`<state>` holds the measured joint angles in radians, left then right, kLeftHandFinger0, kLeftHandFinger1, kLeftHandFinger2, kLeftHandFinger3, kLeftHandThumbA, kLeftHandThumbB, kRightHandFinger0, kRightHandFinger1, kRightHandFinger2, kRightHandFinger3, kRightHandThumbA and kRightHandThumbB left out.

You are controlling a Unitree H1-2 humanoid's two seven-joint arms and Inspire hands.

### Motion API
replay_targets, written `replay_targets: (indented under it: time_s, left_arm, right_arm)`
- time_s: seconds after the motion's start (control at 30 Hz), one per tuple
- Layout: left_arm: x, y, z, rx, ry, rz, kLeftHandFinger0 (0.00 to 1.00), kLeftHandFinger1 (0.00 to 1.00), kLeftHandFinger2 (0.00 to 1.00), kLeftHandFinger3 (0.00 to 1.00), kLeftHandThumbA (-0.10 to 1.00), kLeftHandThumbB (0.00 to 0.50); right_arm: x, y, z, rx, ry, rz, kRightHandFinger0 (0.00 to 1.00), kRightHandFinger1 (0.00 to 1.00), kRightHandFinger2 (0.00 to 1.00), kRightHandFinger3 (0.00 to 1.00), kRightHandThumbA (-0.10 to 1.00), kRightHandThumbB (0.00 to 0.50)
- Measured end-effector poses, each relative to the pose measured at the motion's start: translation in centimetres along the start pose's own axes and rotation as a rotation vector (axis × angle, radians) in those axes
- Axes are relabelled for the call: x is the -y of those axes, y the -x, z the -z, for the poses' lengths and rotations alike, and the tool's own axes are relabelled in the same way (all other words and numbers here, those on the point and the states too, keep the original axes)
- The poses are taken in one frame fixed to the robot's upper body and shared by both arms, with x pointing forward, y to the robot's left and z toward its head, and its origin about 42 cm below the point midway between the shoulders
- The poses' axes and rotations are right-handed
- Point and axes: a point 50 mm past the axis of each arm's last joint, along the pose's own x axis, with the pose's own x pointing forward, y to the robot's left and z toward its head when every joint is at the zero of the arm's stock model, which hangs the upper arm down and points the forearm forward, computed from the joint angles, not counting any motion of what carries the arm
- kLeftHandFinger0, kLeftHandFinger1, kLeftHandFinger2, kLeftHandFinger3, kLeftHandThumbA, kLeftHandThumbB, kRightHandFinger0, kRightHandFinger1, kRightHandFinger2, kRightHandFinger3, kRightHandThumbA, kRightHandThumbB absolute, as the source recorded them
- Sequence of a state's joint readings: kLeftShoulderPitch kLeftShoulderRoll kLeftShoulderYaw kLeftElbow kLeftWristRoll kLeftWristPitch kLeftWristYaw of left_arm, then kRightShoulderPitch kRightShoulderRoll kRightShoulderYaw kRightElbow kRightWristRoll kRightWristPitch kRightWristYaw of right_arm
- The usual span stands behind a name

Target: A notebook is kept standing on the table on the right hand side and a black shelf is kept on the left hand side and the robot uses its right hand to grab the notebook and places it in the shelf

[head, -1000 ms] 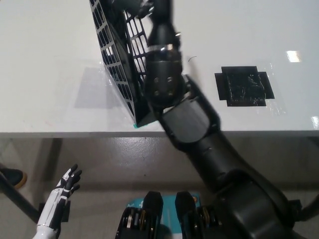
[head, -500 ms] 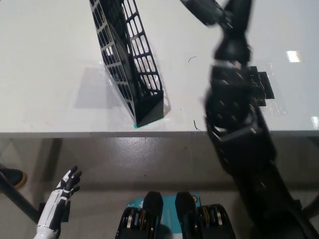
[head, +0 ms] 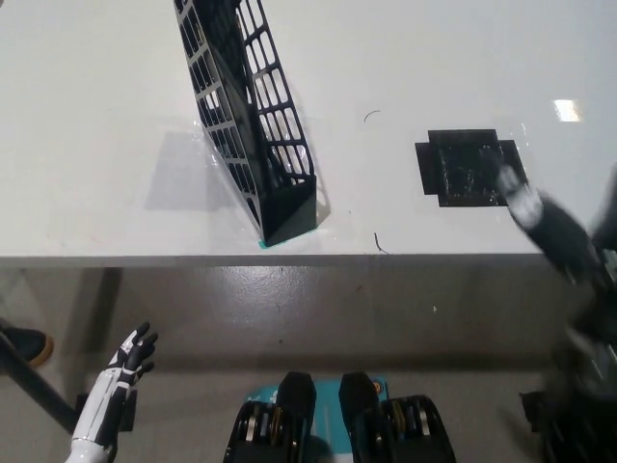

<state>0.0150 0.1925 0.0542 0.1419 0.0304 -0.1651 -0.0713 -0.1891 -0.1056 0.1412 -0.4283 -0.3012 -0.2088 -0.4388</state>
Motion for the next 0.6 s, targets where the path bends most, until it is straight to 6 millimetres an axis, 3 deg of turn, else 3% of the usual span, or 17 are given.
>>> replay_targets:
  time_s: [0.1, 0.2, 0.27, 0.37, 0.6]
  left_arm:
    - [0.0, 0.0, 0.0, 0.002, 0.000, -0.001, 1.00, 1.00, 1.00, 1.00, 1.00, 0.093]
    - [0.0, 0.0, 0.0, 0.007, 0.000, 0.000, 1.00, 1.00, 1.00, 1.00, 1.00, 0.112]
    - [0.0, 0.0, -0.1, 0.010, 0.000, 0.000, 1.00, 1.00, 1.00, 1.00, 1.00, 0.116]
    - [0.0, 0.0, -0.1, 0.011, 0.000, -0.001, 1.00, 1.00, 1.00, 1.00, 1.00, 0.122]
    - [0.0, -0.1, -0.1, 0.014, -0.001, 0.000, 1.00, 1.00, 1.00, 1.00, 1.00, 0.157]
  right_arm:
    - [1.0, 2.9, 1.3, -0.108, 0.020, -0.054, 1.00, 1.00, 1.00, 1.00, 1.00, 0.379]
    - [1.0, 5.4, 3.9, -0.228, 0.045, -0.101, 1.00, 1.00, 1.00, 1.00, 1.00, 0.373]
    - [0.9, 6.7, 5.6, -0.299, 0.054, -0.128, 1.00, 1.00, 1.00, 1.00, 1.00, 0.339]
    - [0.7, 8.5, 7.9, -0.391, 0.054, -0.159, 1.00, 1.00, 1.00, 1.00, 1.00, 0.397]
    - [0.2, 12.6, 11.8, -0.576, 0.034, -0.192, 1.00, 1.00, 1.00, 1.00, 1.00, 0.406]
